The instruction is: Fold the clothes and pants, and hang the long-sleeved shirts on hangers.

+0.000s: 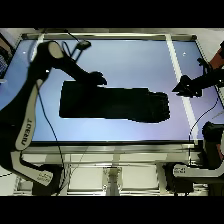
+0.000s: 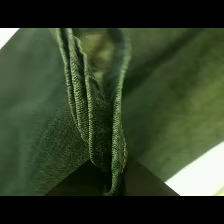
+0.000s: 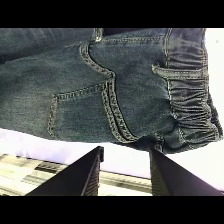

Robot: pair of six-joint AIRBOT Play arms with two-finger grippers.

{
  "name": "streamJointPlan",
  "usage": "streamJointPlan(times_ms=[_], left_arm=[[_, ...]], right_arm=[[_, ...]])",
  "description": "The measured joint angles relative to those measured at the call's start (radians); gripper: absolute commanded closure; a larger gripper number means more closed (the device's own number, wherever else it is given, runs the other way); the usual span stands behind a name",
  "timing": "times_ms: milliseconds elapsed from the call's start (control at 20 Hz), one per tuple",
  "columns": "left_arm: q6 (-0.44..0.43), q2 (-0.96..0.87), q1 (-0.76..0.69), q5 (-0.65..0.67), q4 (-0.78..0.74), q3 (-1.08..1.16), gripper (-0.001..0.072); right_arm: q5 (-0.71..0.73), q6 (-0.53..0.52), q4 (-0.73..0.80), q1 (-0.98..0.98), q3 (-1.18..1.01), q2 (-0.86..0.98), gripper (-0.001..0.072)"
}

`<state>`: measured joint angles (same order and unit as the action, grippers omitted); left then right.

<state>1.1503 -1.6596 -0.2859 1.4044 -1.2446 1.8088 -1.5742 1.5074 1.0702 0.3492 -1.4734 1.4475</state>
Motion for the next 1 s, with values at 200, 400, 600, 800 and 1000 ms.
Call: streamJointPlan(times_ms=[200,400,600,800,1000], left_arm=[[0.031,-0.058,-0.029,0.128,0.067,0.000,0.0168],[0.027,-0.066,0.003,0.227,0.156,0.000,0.0169],[0.027,-0.058,0.122,0.240,0.249,0.000,0.0168],[0.093,-0.057,0.311,0.185,0.198,-0.010,0.0132],[0.161,-0.065,0.497,0.140,0.168,-0.056,0.0083]], right_arm=[[-0.005,-0.006,0.000,0.000,0.000,0.000,0.0375],[-0.007,-0.008,0.001,0.000,0.000,0.000,0.0375],[-0.013,-0.010,0.002,0.000,0.000,0.000,0.0374],[-0.013,-0.010,0.006,0.000,0.000,0.000,0.0375],[-0.010,-0.023,0.006,0.000,0.000,0.000,0.0375]])
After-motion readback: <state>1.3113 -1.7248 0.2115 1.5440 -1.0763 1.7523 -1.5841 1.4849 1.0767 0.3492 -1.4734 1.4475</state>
